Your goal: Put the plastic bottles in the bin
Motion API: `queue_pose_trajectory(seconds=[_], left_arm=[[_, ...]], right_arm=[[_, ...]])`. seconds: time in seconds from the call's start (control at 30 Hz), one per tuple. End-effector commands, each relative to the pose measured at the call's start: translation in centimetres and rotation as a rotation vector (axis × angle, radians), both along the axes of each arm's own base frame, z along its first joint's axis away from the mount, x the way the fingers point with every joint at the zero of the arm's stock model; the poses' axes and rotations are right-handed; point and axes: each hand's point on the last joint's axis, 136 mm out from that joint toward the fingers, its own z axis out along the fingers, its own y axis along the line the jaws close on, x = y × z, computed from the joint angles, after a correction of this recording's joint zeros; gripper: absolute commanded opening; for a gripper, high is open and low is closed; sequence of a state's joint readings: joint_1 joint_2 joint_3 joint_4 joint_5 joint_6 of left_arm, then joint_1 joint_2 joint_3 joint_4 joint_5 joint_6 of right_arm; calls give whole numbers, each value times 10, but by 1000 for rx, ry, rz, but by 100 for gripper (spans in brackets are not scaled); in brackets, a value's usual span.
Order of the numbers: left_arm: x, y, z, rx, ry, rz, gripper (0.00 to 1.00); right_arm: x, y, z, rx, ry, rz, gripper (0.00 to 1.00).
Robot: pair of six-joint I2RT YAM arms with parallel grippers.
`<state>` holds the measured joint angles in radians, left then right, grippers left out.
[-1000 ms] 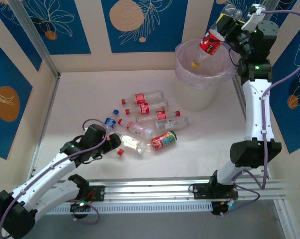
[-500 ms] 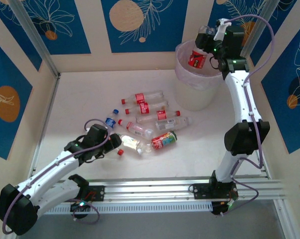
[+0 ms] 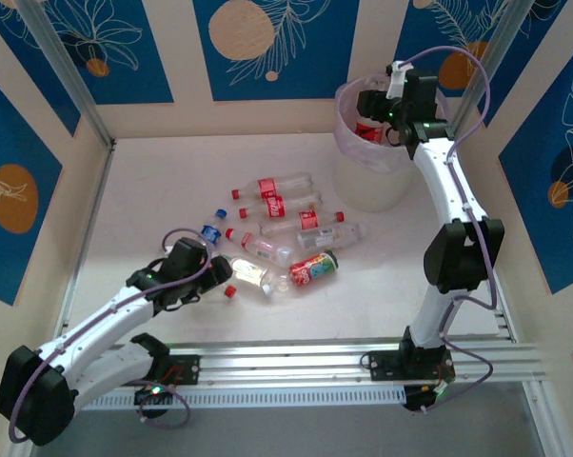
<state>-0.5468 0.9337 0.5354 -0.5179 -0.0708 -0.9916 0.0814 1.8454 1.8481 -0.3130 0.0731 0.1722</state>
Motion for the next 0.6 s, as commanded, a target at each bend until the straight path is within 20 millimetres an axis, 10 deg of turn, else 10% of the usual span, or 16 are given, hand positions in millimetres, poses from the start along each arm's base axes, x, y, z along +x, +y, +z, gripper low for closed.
queue_pose_trajectory(seconds=[0.0, 0.23, 0.57], left_arm=[[1, 14, 4, 68, -1, 18, 97], [0, 22, 2, 111, -1, 22, 100], [4, 30, -2, 123, -7, 49, 100]], right_arm=[[-2, 10, -28, 14, 84, 17, 65], [1, 9, -43, 17, 128, 6, 80], [-18, 5, 4, 8, 73, 11, 93]])
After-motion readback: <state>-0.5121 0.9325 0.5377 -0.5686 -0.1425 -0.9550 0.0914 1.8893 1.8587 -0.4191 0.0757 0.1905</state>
